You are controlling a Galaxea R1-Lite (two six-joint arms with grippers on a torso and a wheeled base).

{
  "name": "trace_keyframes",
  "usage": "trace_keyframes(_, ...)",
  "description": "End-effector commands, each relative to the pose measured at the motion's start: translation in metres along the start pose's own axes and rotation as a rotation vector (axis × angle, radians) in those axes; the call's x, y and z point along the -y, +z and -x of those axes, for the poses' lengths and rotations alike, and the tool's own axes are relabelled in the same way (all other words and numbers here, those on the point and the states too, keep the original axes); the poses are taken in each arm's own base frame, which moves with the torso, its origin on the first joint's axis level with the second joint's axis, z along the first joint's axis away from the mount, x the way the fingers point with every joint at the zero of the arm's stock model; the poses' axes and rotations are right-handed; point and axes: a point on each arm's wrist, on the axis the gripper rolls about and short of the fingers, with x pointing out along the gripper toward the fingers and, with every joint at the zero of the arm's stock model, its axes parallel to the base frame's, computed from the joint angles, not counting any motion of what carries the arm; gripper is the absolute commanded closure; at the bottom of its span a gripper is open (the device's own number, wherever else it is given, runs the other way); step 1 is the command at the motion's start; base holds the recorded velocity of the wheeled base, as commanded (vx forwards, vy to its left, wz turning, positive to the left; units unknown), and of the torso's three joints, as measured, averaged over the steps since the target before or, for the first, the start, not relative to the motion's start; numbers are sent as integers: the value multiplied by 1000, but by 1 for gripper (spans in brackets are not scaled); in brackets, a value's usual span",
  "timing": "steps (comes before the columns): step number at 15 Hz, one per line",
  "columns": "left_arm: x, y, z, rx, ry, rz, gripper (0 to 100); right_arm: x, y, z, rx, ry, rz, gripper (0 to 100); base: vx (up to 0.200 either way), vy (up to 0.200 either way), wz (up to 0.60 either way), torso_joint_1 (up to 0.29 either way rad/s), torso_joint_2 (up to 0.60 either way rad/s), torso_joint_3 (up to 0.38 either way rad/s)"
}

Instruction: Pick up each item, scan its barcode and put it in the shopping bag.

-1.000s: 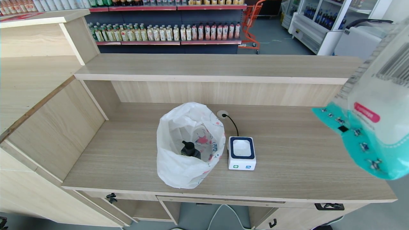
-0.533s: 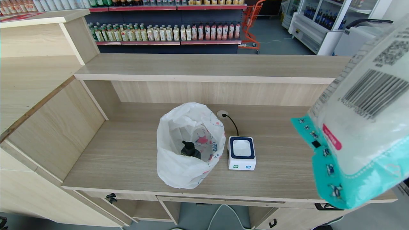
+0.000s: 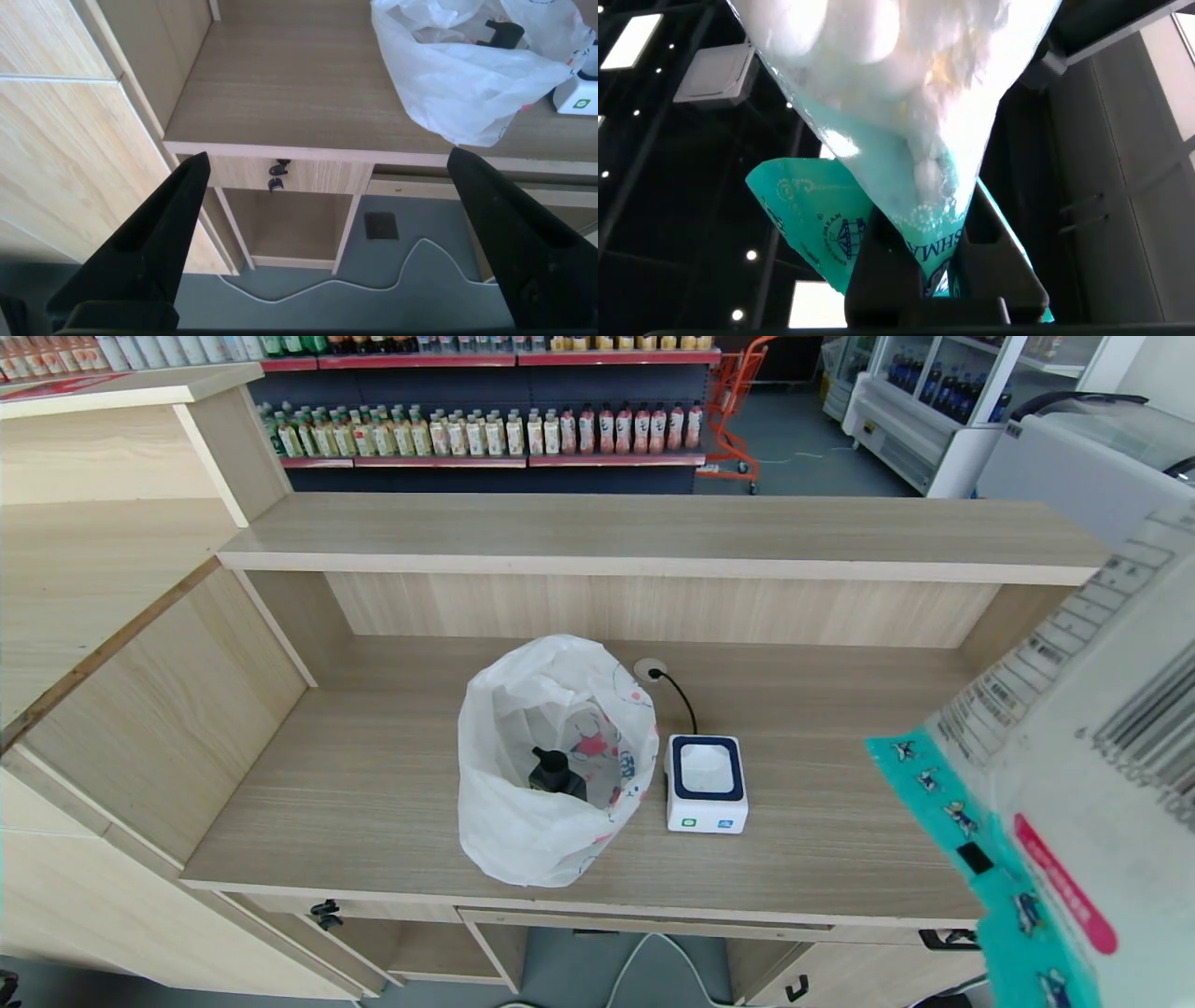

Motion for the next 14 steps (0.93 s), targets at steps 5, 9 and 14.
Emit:
trace_keyframes(5, 0, 0, 0, -1, 0, -1, 0, 12, -3, 4, -14, -23, 14, 100, 0, 0, 0, 0, 0, 0)
trace_keyframes(9, 0, 0, 0, -1, 0, -1, 0, 12, -2, 4, -10, -22, 7, 100, 0, 0, 0, 0, 0, 0)
trace_keyframes(14, 0, 0, 0, -1, 0, 1, 0, 12, 0, 3, -8, -26, 11, 100, 0, 0, 0, 0, 0, 0)
